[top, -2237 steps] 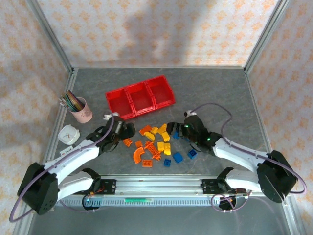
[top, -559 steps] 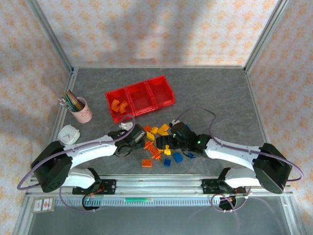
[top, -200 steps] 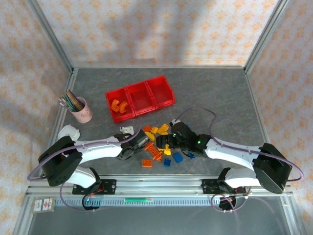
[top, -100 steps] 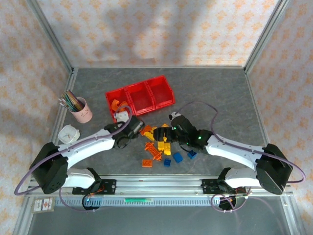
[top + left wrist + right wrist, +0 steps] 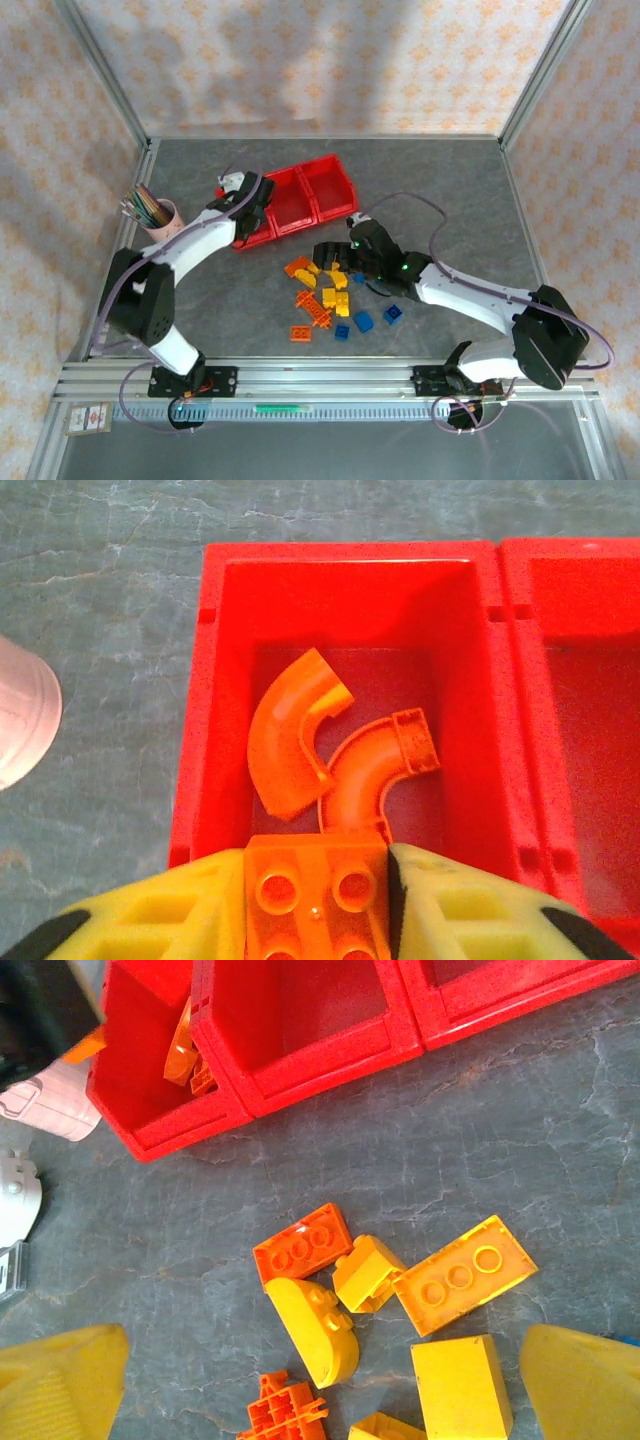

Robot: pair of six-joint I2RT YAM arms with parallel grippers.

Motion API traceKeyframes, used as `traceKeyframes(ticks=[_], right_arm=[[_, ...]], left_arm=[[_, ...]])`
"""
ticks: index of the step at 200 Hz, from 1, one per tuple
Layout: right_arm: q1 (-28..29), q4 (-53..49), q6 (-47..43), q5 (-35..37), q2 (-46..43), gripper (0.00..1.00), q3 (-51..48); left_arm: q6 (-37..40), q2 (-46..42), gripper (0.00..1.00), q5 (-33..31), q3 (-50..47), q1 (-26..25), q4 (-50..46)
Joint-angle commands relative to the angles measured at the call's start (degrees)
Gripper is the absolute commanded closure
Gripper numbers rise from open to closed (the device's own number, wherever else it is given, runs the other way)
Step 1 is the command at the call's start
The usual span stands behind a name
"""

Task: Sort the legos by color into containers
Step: Place the lego in the container, then pick up the lego from the middle-left of the table.

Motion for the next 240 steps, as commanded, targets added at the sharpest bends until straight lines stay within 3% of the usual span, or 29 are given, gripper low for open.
traceKeyframes(ticks=[1,54,98,134,193,214,240], right_arm=[[-0.3,-1.1,-1.8,2.2,0.4,0.00,2.9],[-0.3,-2.7,-3.0,2.6,-1.4,0.00,3.1],[-0.3,-5.2,-3.1,2.4,-3.0,0.00,1.5],[-0.5,-6.5,-1.4,1.4,-5.1,0.00,-1.9],[-1.3,-8.0,0.3,-0.5,-7.0,0.00,-7.3],[-1.4,-7.6,-0.7,-2.3,-7.5,0.00,-8.4],[-1.5,-6.2,-0.7,-3.3,-9.5,0.00,-10.2]], left_arm=[[4.5,3.3,0.56,-1.1,4.4,1.5,1.0],[5.6,4.1,0.47,2.0,6.2,1.9,-1.3],[3.4,-3.9,0.44,8.6,-0.8,-1.3,-1.3],[-0.1,-10.0,0.41,8.0,-6.8,-9.7,-4.3],[-18.6,-18.6,0.36,9.3,-16.9,-24.8,-5.9],[-24.8,-19.1,0.34,9.2,-17.1,-31.0,-7.0],[-32.9,-17.4,0.31,4.8,-14.5,-38.0,-11.5]])
